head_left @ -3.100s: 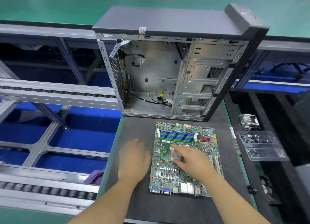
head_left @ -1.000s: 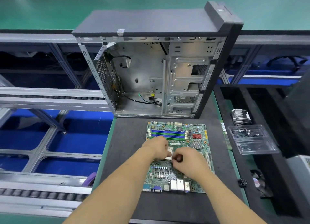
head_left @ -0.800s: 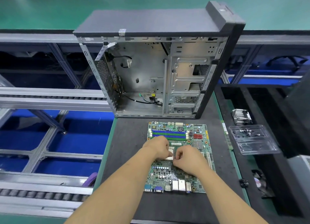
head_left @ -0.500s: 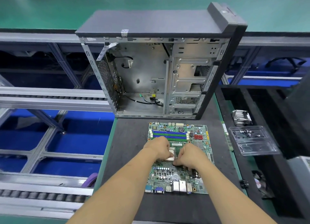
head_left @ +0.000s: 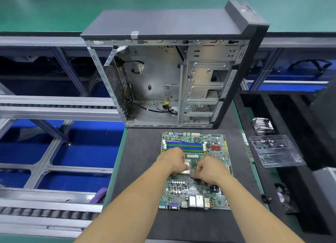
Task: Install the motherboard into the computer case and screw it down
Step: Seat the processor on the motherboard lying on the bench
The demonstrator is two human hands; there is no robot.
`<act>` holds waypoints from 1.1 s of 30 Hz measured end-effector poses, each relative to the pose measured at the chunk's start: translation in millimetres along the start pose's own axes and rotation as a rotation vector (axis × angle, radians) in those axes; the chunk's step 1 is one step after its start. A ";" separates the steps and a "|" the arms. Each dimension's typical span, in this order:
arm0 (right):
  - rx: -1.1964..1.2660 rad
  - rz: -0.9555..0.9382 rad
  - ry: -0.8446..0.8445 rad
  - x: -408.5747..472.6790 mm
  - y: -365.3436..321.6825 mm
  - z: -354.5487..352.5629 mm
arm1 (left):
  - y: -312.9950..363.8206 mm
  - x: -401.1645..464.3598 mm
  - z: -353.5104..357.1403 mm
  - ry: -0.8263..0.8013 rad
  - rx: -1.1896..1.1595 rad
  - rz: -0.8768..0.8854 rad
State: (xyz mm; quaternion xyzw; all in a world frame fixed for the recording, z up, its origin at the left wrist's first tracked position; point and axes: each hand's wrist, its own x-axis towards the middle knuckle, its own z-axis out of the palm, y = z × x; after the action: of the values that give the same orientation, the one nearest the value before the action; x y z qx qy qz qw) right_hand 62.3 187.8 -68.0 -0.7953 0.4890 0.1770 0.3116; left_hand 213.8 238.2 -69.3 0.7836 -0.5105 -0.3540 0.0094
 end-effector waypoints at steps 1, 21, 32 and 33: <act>-0.008 0.009 0.031 -0.6 -0.7 2.0 | 0.2 -0.2 -0.1 0.002 0.001 0.004; 0.465 -0.151 0.526 -14.1 41.9 12.8 | -84.0 -29.8 57.4 0.705 -0.136 -0.022; 0.577 -0.050 0.564 -7.6 94.3 -22.0 | -87.5 -27.8 65.7 0.629 0.057 -0.091; 0.538 -0.063 0.542 -2.5 92.1 -19.8 | -87.6 -27.9 65.5 0.628 0.063 -0.095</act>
State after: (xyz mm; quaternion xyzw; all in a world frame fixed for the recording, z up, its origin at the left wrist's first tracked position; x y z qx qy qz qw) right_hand -21.1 146.1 -81.5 -0.7175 0.5580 -0.1842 0.3739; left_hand 239.9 325.3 -136.1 0.8774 -0.4562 -0.0791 0.1258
